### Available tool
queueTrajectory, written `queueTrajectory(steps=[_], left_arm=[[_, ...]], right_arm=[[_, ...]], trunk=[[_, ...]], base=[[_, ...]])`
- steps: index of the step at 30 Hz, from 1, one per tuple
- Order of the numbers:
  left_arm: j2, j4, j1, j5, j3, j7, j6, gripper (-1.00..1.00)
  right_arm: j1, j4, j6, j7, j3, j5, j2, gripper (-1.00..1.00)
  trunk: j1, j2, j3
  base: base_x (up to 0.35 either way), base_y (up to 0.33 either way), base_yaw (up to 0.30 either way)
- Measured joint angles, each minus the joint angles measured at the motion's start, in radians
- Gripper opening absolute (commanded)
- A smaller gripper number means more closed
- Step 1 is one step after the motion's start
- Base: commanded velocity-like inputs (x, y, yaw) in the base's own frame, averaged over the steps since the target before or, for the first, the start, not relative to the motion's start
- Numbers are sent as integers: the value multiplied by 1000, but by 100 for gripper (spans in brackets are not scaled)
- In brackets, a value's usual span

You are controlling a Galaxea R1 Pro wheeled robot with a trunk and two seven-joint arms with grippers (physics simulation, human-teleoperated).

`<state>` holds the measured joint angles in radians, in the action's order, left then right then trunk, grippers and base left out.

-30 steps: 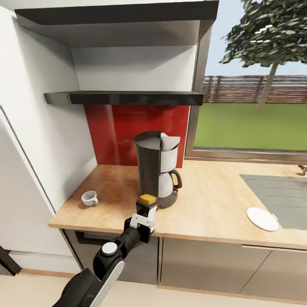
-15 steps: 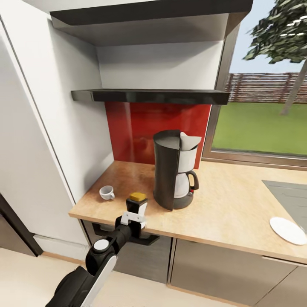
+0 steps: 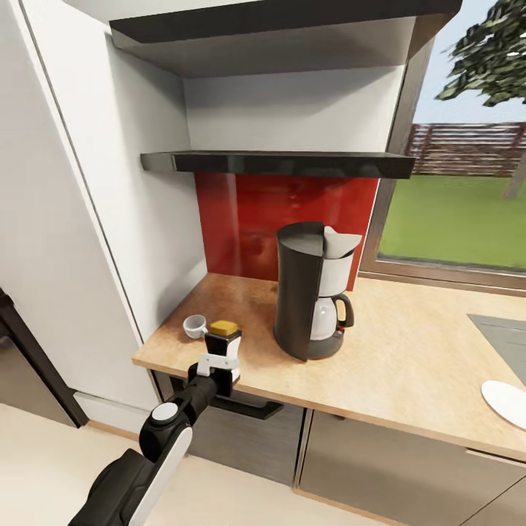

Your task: Set up a coffee station on the kitchen countertop: keep the coffee maker on the countertop, move the bottle of coffee from the kitchen shelf to the counter next to the coffee maker, place a paper coffee filter on top of the coffee maker, put the saucer next to the coffee maker with the coffee cup on the saucer, and place the electric kettle next to the coffee maker.

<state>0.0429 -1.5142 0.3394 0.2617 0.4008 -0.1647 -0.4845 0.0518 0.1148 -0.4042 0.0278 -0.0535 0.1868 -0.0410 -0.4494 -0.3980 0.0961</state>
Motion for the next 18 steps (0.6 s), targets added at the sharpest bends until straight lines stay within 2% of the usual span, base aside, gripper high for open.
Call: queueTrajectory(steps=[3,5,9,14,18], left_arm=[[-4,0,0,1,1,0,9,-100],[-3,0,0,-2,0,3,55,-100],[-3,0,0,-1,0,6,89,-100],[-5,0,0,0,0,7,99,-100],[-4,1,0,1,-1,8,102,-100]], right_arm=[[0,-1,0,0,1,0,-1,100],[0,-4,0,0,1,0,-3,100],[0,-7,0,0,0,0,-6,100],[0,-8,0,0,-1,1,-8,100],[0,-10,0,0,-2,2,-10,100]], trunk=[[0,0,0],[0,0,0],[1,0,0],[1,0,0],[1,0,-1]], base=[[15,0,0],[211,0,0],[290,0,0],[330,0,0],[335,0,-119]])
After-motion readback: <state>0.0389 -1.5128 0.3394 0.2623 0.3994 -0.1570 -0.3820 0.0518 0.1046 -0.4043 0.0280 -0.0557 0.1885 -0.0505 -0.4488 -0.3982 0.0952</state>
